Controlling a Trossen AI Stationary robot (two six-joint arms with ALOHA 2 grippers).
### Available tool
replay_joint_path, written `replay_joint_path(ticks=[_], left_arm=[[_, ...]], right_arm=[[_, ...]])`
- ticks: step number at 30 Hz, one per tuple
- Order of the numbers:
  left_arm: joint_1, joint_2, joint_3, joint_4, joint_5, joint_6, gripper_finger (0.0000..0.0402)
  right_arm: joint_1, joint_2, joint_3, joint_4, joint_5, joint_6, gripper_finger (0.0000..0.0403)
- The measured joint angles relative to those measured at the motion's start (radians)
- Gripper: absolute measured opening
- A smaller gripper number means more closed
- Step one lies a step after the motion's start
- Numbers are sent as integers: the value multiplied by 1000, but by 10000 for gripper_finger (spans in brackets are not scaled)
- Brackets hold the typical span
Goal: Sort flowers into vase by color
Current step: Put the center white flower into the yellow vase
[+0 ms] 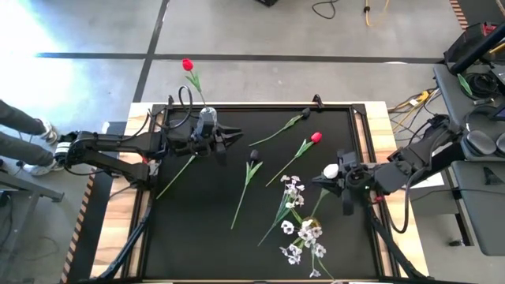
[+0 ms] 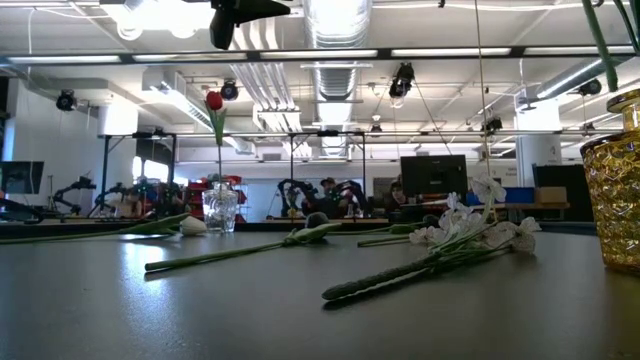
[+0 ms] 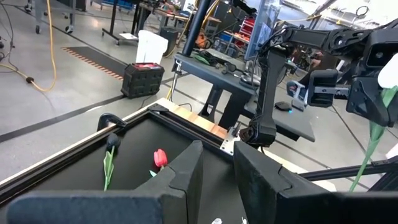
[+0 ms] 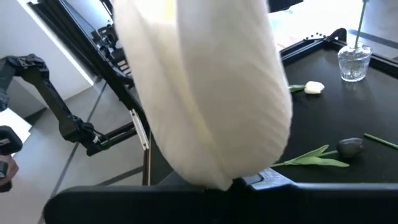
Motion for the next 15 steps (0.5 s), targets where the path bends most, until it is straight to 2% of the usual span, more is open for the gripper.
replay_joint_path(ticks=[5, 15], left_arm=[[0, 0, 8, -3, 1, 1, 75], [0, 1, 14, -3, 1, 8, 75]], right_arm=[[0, 1, 44, -102, -1, 24, 9], [0, 23, 44, -104, -20, 51, 9]])
